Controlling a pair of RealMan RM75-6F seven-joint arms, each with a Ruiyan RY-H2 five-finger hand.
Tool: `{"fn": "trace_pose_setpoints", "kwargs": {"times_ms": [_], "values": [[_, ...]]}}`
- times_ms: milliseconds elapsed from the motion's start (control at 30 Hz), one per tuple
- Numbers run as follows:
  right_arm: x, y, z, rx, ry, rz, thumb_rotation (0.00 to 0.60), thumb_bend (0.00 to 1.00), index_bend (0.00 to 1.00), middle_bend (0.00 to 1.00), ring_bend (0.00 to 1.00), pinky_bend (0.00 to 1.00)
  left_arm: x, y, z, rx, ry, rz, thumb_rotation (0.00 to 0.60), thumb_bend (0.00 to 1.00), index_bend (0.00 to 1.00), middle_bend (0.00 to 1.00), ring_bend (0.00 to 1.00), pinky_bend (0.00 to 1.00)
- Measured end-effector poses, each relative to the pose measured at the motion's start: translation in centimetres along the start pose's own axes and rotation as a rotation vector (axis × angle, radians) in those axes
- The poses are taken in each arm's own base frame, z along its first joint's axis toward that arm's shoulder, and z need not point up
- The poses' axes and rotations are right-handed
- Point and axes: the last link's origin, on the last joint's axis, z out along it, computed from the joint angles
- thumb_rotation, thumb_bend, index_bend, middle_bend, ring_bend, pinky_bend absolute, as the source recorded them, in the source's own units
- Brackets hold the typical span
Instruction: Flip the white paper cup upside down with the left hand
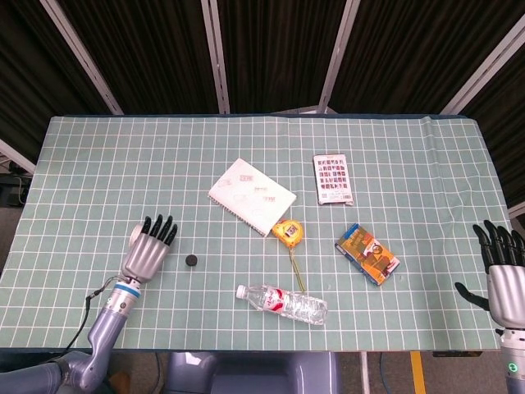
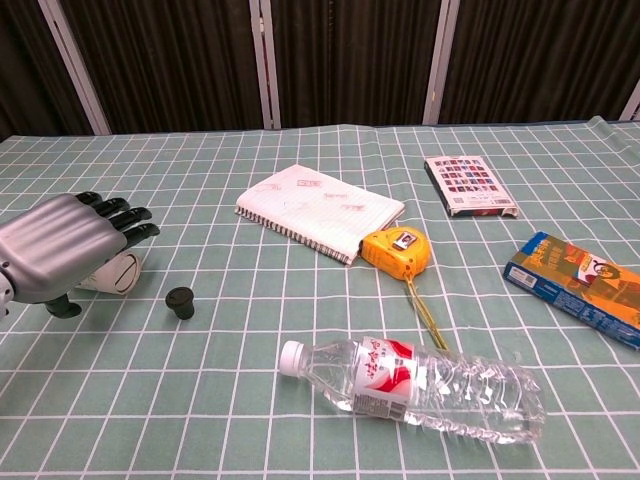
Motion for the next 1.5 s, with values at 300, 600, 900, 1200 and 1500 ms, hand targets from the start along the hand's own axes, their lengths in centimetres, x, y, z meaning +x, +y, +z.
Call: {"fn": "trace_pose_setpoints", "kwargs": {"times_ms": [300,600,900,1200,1500], "values": [[-0.2,0.0,0.1,0.001,-0.006,-0.005,0.600,0.00,0.00,0.00,0.00,0.00,-0.2,-0.7,0.6,0.021,0.010,-0.037,0.600,0.09,0.47,0.37,0.36,0.41],[-0.2,-0.1,0.0,0.001,-0.008,-0.007,0.600,0.00,0.00,0.00,0.00,0.00,0.8,-2.7,0.8,0.058,0.061,-0.286,0.600,0.12,0.49,0.40,0.39,0.43],[-0.2,-0.2,0.0,0.006,-0.008,-0.002,0.600,0.00,0.00,0.00,0.00,0.00,2.0,-6.2,1.1,0.093,0.102,-0.929,0.600,0.13,0.48,0.37,0.37,0.42],[-0.3,-0.2,0.0,0.005,-0.015,-0.008,0.600,0.00,0.00,0.00,0.00,0.00,1.6,-6.2,1.3,-0.012,0.055,-1.627,0.600,0.12,0.48,0.36,0.36,0.42],[-0.3,0.2,0.1,-0.010,-0.016,-0.006,0.600,0.00,0.00,0.00,0.00,0.00,0.3,-2.8,1.8,-0.132,-0.048,-1.798,0.600,0.12,0.48,0.35,0.35,0.42]]}}
